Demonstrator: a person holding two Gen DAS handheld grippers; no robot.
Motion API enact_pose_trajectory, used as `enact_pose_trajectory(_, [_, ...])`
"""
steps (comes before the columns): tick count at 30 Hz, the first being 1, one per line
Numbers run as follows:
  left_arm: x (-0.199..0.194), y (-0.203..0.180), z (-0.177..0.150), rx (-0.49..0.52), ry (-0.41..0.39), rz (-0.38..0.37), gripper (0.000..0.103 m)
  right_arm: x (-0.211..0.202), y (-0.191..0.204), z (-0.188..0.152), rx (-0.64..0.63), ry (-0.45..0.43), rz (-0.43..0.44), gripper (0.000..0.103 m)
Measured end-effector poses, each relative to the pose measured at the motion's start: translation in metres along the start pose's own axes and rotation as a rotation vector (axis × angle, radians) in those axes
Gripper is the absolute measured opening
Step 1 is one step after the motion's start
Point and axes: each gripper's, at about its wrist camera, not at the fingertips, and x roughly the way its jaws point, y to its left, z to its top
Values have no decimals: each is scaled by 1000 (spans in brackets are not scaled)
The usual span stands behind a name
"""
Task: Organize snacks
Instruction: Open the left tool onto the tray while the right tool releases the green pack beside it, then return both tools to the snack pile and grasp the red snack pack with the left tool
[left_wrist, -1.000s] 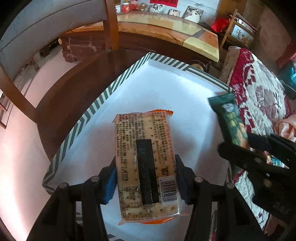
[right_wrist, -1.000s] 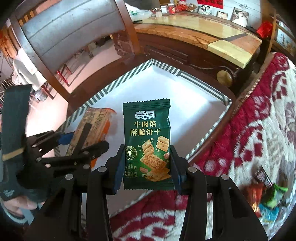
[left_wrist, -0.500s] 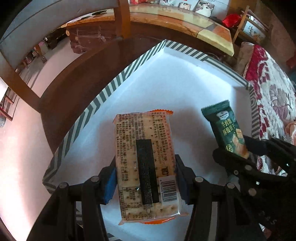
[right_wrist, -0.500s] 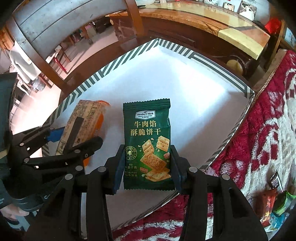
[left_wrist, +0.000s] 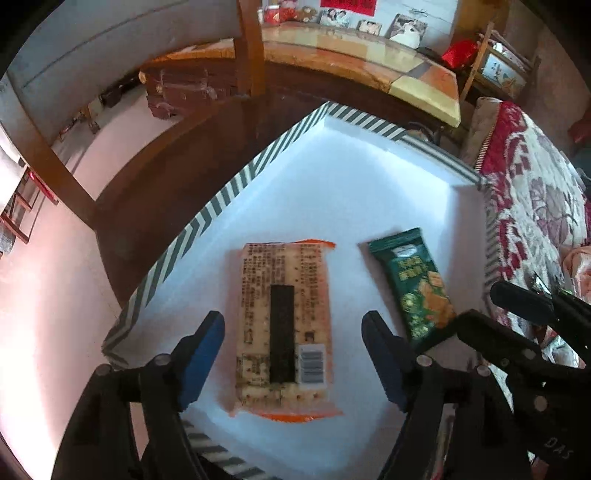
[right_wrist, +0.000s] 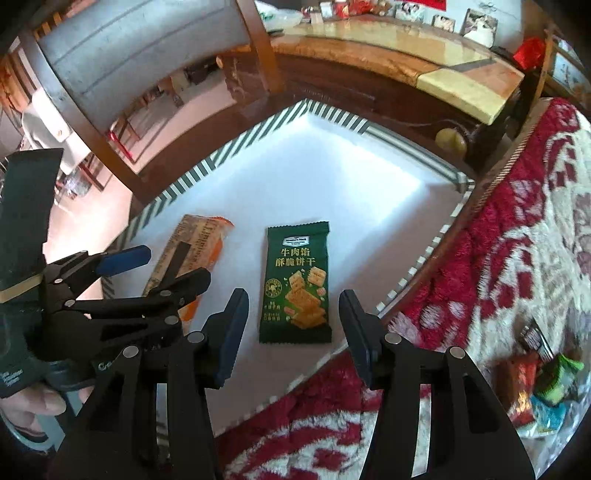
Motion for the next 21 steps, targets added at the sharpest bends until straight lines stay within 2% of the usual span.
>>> enact_pose_trajectory(10, [-37,-46,-22,93,-71,-59,82,-47,-24,-46,70,-61,-48,51])
enact_pose_trajectory(21, [-51,-112,-51,213,-54,-137,83,-92,-79,-112,211,-89,-108,51])
